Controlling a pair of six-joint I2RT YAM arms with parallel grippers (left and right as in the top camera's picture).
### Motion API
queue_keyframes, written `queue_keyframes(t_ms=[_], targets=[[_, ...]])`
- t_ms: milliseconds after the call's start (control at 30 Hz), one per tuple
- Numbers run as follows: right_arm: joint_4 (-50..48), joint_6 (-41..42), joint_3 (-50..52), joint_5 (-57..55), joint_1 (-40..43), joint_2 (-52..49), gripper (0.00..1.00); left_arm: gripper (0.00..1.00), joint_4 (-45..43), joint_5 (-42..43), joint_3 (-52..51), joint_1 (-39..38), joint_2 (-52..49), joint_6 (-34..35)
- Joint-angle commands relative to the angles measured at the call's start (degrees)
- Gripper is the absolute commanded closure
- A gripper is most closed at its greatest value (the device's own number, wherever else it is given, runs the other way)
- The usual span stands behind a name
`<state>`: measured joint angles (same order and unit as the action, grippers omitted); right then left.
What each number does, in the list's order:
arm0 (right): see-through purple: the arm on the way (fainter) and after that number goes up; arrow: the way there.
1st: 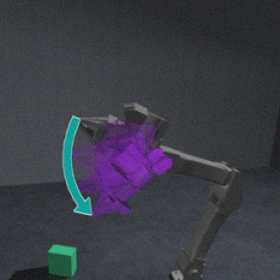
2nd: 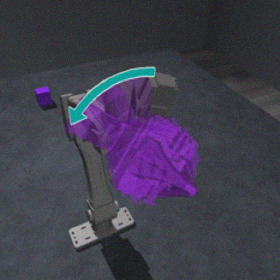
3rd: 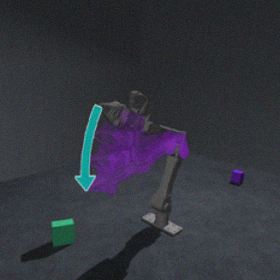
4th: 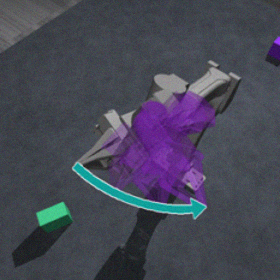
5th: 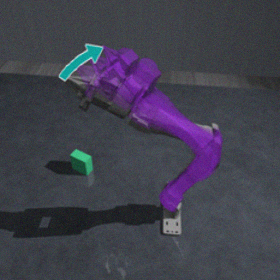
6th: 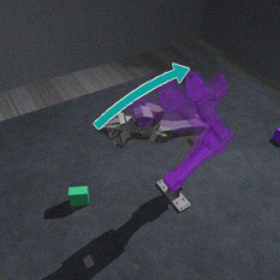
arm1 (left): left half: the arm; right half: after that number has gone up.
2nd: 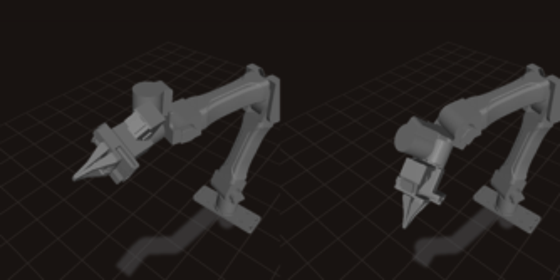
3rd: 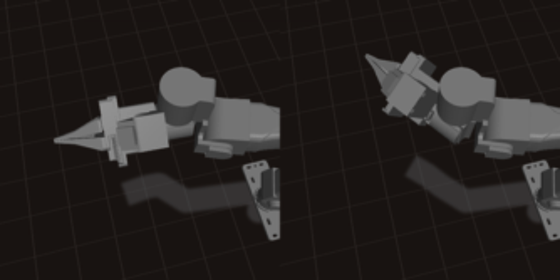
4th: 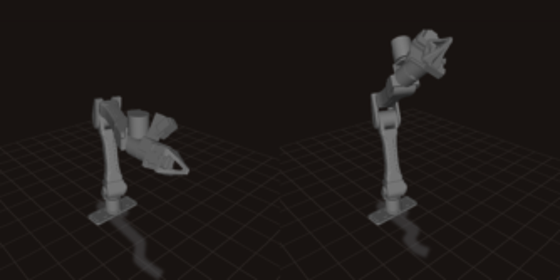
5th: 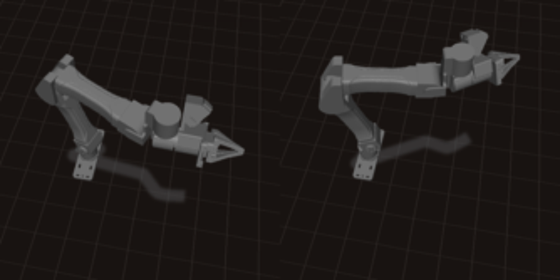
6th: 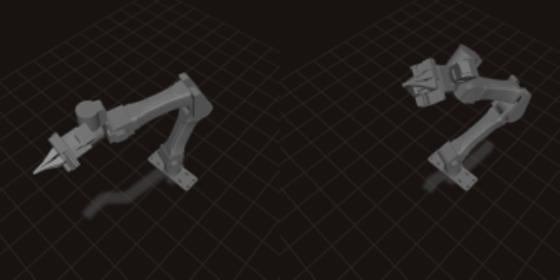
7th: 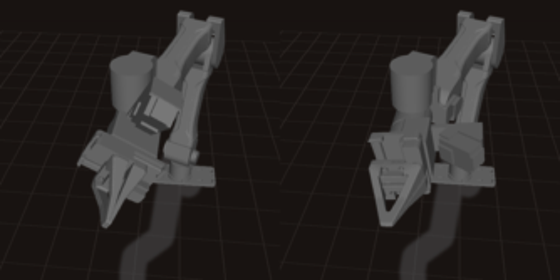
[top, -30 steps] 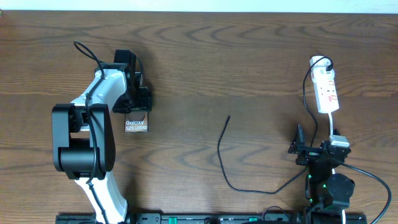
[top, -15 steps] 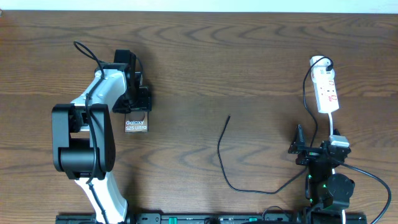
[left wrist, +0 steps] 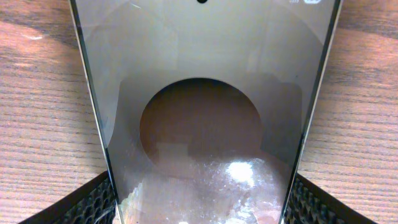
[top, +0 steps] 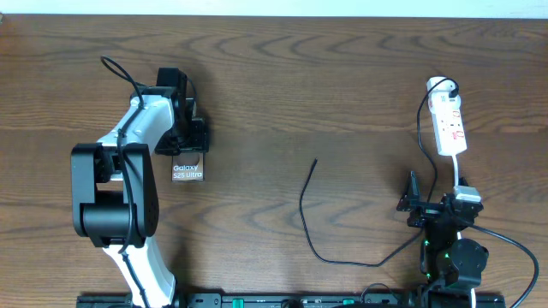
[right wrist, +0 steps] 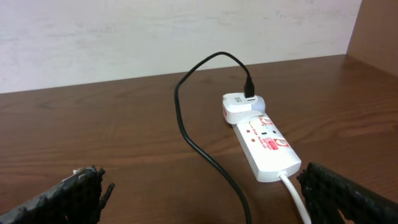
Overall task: Plug charger to phone and switch on socket
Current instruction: 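Lower the left gripper and close it on the phone's sides, then lift the phone off the stand with the left gripper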
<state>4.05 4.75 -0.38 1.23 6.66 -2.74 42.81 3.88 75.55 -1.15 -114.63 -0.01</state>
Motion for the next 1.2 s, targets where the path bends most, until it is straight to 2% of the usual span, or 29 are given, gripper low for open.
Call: queue_keyframes(t_ms=[0,667,933,1167], targets=[[0.26,-0.76,0.07,-0.46,-0.33,0.17,0.01,0.92,-0.07,-0.94,0.28,0.09,2.36,-0.17],[0.24,-0.76,0.07,-0.46,-0.33,0.17,0.01,0.92,2.16,-0.92,3.34,0.09,2.78,-0.15],[0.24,-0.76,0.07,-0.46,-0.33,0.17,0.01,0.93,3.26,-0.87,3.61,0.09,5.95,-0.13],[0.24,-0.76,0.07,-0.46,-0.33,0.17,0.01,0.92,3.32,5.46,3.89,0.09,11.93,0.33]])
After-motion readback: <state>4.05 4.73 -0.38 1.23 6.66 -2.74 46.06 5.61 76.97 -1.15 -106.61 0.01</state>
